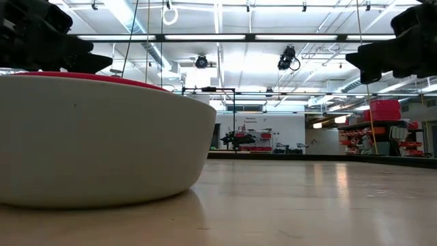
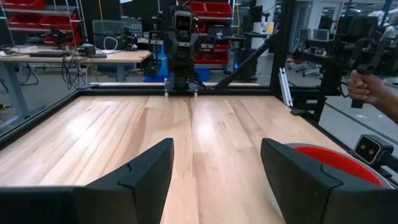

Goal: Nest bowls inside each other
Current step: Return to Home Position

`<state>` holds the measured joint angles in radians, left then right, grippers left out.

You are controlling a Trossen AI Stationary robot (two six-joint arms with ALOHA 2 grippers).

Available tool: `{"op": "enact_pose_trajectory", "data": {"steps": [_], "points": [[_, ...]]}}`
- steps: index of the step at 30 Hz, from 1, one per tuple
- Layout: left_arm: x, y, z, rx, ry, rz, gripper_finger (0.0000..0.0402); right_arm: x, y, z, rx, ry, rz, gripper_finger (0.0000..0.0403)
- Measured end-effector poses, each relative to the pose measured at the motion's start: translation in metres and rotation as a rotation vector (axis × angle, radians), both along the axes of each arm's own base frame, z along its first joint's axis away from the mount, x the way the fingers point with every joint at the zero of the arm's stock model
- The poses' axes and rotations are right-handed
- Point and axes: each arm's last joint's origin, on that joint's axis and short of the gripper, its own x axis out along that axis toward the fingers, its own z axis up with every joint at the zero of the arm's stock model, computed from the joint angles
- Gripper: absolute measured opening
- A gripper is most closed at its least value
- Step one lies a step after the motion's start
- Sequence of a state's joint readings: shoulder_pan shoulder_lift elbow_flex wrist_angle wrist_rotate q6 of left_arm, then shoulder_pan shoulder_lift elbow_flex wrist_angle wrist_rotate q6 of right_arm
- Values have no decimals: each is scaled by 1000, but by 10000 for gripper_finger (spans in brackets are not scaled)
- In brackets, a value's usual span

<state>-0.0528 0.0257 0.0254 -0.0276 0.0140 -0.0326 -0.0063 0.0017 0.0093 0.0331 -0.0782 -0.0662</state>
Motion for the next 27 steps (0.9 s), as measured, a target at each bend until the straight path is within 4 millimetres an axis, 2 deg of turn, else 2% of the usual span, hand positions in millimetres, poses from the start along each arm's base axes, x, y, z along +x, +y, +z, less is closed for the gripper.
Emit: {"op": "enact_pose_trajectory", "data": {"steps": [20,27], "points": [[-1,1,1,17,-15,19,250,0,0,-1,-7,11,-5,158],[-1,1,1,-102,-12,44,250,1,0,-2,24,21,-5,163]]}}
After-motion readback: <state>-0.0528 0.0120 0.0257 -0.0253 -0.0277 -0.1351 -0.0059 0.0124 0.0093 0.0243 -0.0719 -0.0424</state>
